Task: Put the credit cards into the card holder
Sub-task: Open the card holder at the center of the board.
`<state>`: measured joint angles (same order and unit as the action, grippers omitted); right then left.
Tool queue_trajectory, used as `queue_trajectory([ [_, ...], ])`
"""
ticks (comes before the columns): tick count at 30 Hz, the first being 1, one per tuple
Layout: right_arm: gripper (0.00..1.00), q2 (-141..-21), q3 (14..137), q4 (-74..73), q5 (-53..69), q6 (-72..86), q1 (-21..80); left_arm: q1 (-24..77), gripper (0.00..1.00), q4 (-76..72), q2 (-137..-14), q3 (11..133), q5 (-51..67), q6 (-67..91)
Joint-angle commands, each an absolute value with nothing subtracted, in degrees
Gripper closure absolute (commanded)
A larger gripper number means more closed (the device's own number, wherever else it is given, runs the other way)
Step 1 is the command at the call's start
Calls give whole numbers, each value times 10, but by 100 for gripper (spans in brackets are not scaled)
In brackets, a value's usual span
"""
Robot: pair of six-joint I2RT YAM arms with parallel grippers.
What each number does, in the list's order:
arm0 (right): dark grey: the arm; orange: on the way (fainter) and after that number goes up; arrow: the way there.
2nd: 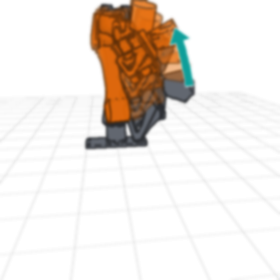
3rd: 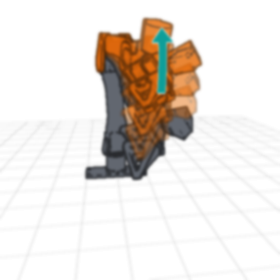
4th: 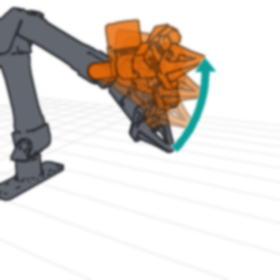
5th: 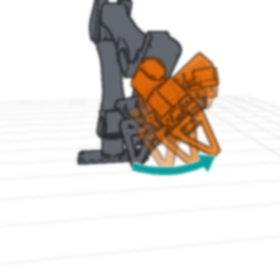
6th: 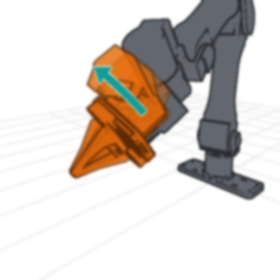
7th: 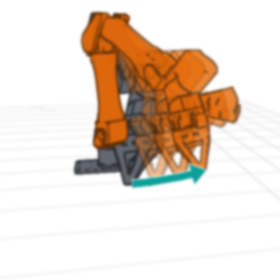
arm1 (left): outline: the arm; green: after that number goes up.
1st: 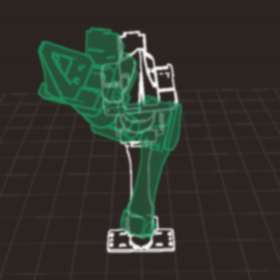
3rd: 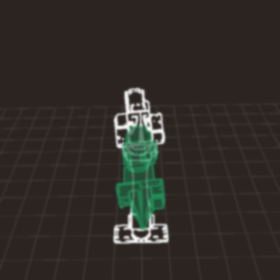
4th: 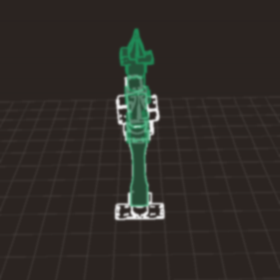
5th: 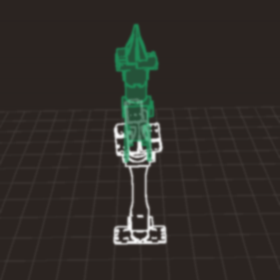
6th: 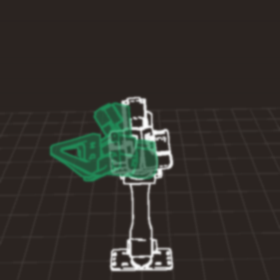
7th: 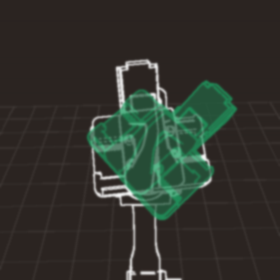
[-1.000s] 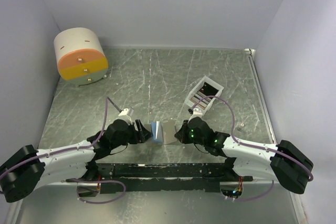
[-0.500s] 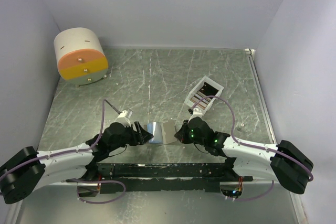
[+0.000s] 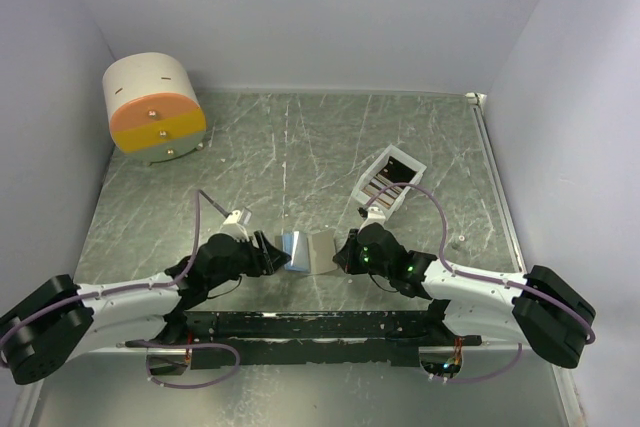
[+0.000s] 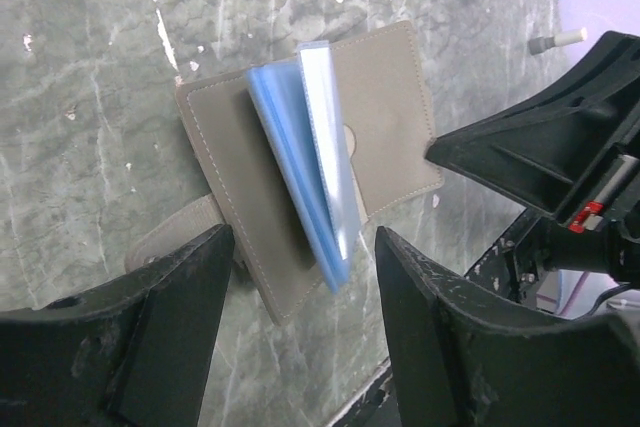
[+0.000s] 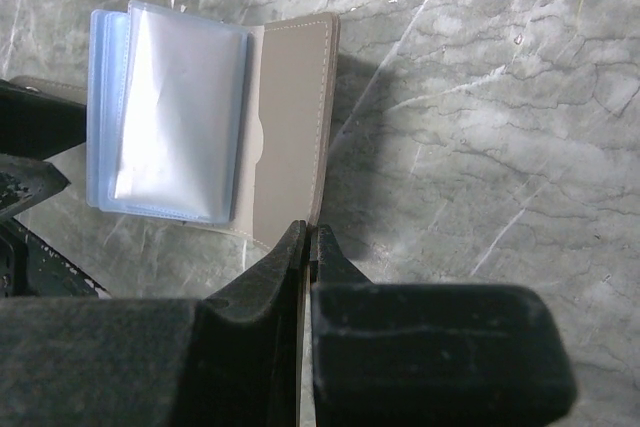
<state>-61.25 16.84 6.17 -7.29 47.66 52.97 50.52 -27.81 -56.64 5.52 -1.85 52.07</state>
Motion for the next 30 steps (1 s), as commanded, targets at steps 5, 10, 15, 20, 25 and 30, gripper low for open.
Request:
queue_trajectory([
  [5,100,-615,157,78,-69,484,531,503,39,-359,-625,70,2,507],
  [10,100,-612,158,76,-67,483,532,503,54,-373,-636,75,8,508],
  [15,100,-613,161,76,-67,481,531,503,62,-372,-630,77,17,505],
  [20,100,-620,162,84,-62,482,531,503,55,-397,-639,74,30,509],
  [25,100,-620,165,84,-61,481,531,504,43,-419,-651,75,46,513],
  [30,100,-620,169,81,-62,475,531,503,36,-414,-632,77,47,515],
])
